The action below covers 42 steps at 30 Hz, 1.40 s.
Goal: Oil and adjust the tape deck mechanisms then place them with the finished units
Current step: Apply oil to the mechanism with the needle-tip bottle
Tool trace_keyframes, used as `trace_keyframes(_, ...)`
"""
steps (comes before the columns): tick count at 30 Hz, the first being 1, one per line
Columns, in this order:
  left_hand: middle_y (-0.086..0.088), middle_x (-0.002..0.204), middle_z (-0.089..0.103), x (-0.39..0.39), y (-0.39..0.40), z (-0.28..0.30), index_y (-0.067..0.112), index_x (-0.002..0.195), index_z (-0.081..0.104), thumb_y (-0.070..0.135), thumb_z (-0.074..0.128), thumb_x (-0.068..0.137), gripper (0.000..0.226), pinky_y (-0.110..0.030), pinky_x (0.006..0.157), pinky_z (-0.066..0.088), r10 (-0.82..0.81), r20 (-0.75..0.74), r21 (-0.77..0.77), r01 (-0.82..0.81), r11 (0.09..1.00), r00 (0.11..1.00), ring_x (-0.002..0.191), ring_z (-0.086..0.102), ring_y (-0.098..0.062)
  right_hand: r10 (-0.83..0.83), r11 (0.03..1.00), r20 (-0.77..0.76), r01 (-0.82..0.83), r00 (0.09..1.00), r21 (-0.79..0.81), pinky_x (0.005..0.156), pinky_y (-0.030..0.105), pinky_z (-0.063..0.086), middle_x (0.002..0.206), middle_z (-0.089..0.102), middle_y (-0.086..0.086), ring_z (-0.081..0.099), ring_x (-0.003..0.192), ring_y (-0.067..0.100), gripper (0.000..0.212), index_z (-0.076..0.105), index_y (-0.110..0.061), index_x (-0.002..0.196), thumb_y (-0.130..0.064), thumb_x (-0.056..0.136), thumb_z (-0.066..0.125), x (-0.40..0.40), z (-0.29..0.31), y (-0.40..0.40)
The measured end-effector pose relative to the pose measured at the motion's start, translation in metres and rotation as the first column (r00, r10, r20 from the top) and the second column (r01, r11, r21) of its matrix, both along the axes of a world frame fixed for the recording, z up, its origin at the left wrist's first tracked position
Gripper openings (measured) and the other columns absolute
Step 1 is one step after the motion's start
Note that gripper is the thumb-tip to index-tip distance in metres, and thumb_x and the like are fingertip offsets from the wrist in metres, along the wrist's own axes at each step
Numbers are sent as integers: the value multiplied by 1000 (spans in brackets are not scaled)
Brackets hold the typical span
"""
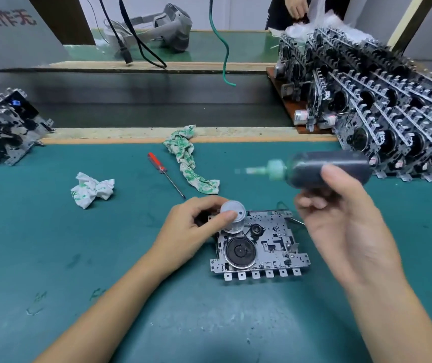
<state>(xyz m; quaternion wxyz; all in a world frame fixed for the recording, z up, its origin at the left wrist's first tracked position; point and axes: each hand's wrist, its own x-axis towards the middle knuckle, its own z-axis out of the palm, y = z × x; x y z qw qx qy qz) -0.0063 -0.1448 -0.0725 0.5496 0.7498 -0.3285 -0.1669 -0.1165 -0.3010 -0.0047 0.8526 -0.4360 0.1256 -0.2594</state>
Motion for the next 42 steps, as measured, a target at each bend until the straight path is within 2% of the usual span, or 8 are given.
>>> trace_keyframes(2,11,88,70,0,0,-1,35,86,70,56,57,76,27,-28,76,47,14,-6,-8,-14,1000,1000,83,61,-9,-53,991,60,45,997,129,45,14,39,70,61,-6,35,47,2,15,73,-22,65,-25,75,62,-1,2,9)
trace_keyframes(6,15,89,69,0,-1,-1,31,89,69,54,56,77,29,-27,78,47,16,-20,-4,-16,1000,1000,85,61,-6,-152,977,-11,152,988,150,35,11,29,58,46,-7,34,45,5,25,53,-23,73,-47,78,57,-2,-4,25)
trace_keyframes(11,11,93,71,-1,0,-1,32,95,70,55,51,82,32,-42,87,48,1,-2,34,-1,999,1000,92,62,-15,-138,967,-79,117,987,-228,35,12,31,55,53,-11,44,40,5,18,63,-33,66,-45,61,75,-5,-23,50)
trace_keyframes(15,3,96,72,-1,-1,0,34,95,71,54,52,81,31,-49,90,46,5,-25,13,-4,1000,1000,98,62,-24,-285,861,-161,179,945,-476,51,28,47,59,59,-12,55,54,4,11,63,-40,68,-50,62,65,-5,-41,61)
trace_keyframes(20,4,97,72,-1,-1,2,33,97,72,55,51,80,35,-46,91,45,4,-20,24,-3,1000,1000,99,62,-20,-329,839,-273,147,904,-524,59,52,52,61,58,-7,57,61,16,25,58,-35,68,-60,63,63,-1,-47,59)
trace_keyframes(27,2,98,72,-1,-1,3,26,100,73,53,52,81,39,-47,91,45,-7,-29,13,7,1000,1000,99,63,-22,-286,839,-251,115,925,-532,58,53,51,62,58,4,57,62,18,39,56,-21,77,-56,64,65,1,-52,61)
trace_keyframes(35,0,95,72,-1,-1,3,25,100,73,53,51,80,40,-46,90,46,-5,-18,3,5,1000,1000,96,63,-21,-264,841,-200,124,944,-527,63,56,53,65,63,-4,61,64,19,25,62,-31,73,-54,66,67,2,-53,60)
trace_keyframes(42,-3,96,72,-1,-1,2,24,101,73,53,51,82,41,-47,91,45,-21,-22,-16,20,1000,1000,98,62,-24,-251,839,-143,141,957,-525,62,55,53,67,60,4,58,65,34,48,60,-27,74,-73,61,68,1,-55,60)
